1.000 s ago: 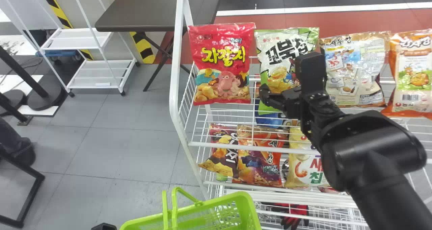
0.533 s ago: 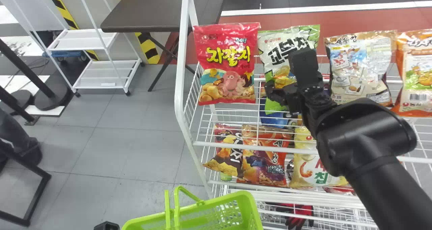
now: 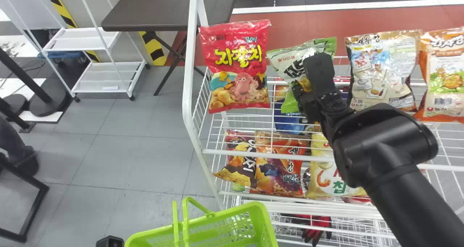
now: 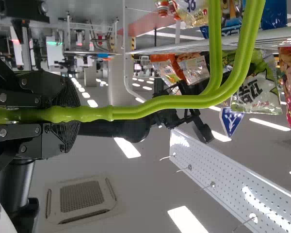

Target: Hold basket handle with left hand then pick Gkobukchip with right hand and place into basket

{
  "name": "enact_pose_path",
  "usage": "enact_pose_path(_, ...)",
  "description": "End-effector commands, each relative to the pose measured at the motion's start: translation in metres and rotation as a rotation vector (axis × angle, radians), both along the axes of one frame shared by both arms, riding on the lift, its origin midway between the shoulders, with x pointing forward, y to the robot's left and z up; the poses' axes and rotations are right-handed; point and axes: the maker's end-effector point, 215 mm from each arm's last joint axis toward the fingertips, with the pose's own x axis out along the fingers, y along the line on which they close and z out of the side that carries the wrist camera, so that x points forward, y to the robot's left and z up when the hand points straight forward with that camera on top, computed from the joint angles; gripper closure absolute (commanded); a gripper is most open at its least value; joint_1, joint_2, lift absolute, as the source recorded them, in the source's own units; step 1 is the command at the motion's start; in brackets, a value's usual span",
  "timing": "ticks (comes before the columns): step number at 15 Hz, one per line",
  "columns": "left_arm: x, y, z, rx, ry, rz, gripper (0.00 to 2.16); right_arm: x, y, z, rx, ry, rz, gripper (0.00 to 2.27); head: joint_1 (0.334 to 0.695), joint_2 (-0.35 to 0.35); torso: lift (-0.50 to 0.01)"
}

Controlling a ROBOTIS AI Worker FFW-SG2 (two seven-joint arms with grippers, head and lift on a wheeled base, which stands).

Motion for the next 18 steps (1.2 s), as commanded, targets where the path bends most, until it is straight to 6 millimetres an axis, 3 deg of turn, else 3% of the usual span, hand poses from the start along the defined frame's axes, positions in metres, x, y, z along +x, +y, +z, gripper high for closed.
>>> enact_pose_path(1,0.0,0.0,-0.001,-0.001,0.002,0.001,2.15,-0.006,0.004,0.011,-0.005,-0.038,0.001,2.25,0.695,0.149,0.0)
enact_pose_path(4,0.0,0.0,-0.002,-0.002,0.007,0.004,2.15,-0.015,0.002,0.019,-0.012,-0.061,-0.01,2.25,0.695,0.153,0.0)
enact_pose_path(8,0.001,0.001,-0.002,-0.004,0.006,0.005,2.15,-0.044,-0.01,0.032,-0.058,-0.048,-0.051,2.25,0.695,0.153,0.0)
enact_pose_path(12,0.001,-0.001,-0.002,-0.005,0.005,0.003,2.15,-0.077,0.005,0.074,0.017,-0.077,-0.028,2.25,0.695,0.152,0.0)
enact_pose_path(14,0.001,-0.001,-0.002,-0.005,0.005,0.003,2.15,-0.105,0.007,0.075,0.034,0.0,-0.013,2.25,0.695,0.165,0.0)
enact_pose_path(17,0.001,-0.001,-0.003,-0.007,0.007,0.003,2.15,-0.164,0.013,0.052,0.043,0.188,0.025,2.25,0.695,0.191,0.0)
enact_pose_path(18,0.002,-0.002,-0.003,-0.007,0.008,0.002,2.15,-0.185,0.024,0.041,0.085,0.262,0.063,2.25,0.695,0.199,0.0)
